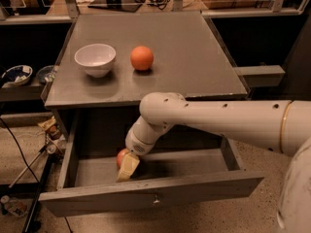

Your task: Pick apple from top drawer and place on counter

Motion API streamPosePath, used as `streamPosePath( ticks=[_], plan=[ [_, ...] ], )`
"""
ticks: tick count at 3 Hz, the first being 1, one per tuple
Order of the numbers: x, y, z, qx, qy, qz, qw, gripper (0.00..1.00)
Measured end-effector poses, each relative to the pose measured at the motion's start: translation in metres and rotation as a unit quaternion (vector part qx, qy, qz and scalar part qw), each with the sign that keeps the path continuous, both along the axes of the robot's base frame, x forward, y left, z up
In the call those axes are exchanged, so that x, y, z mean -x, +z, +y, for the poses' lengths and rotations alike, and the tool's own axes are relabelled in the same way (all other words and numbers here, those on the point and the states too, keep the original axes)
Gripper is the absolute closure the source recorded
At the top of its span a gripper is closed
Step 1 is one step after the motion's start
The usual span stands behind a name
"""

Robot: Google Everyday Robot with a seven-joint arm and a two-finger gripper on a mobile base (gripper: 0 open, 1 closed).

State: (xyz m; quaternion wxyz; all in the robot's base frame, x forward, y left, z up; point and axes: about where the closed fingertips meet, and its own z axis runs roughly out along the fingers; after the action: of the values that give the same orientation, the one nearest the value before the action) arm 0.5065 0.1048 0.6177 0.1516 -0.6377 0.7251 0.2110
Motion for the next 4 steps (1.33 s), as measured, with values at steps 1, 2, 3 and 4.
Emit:
streamPosePath(
  ticks=[1, 2, 3, 4],
  plan=[
    [0.0, 0.0, 0.0, 0.0, 0.0, 0.0, 1.0, 0.25],
    [0.0, 0.0, 0.0, 0.0, 0.0, 0.0, 1.0, 0.49],
    [0.0001, -0.0001, 0.0, 0.0, 0.0, 0.0, 1.0, 0.72],
    [0.0001, -0.0001, 0.0, 0.0, 0.0, 0.0, 1.0, 0.95]
  ],
)
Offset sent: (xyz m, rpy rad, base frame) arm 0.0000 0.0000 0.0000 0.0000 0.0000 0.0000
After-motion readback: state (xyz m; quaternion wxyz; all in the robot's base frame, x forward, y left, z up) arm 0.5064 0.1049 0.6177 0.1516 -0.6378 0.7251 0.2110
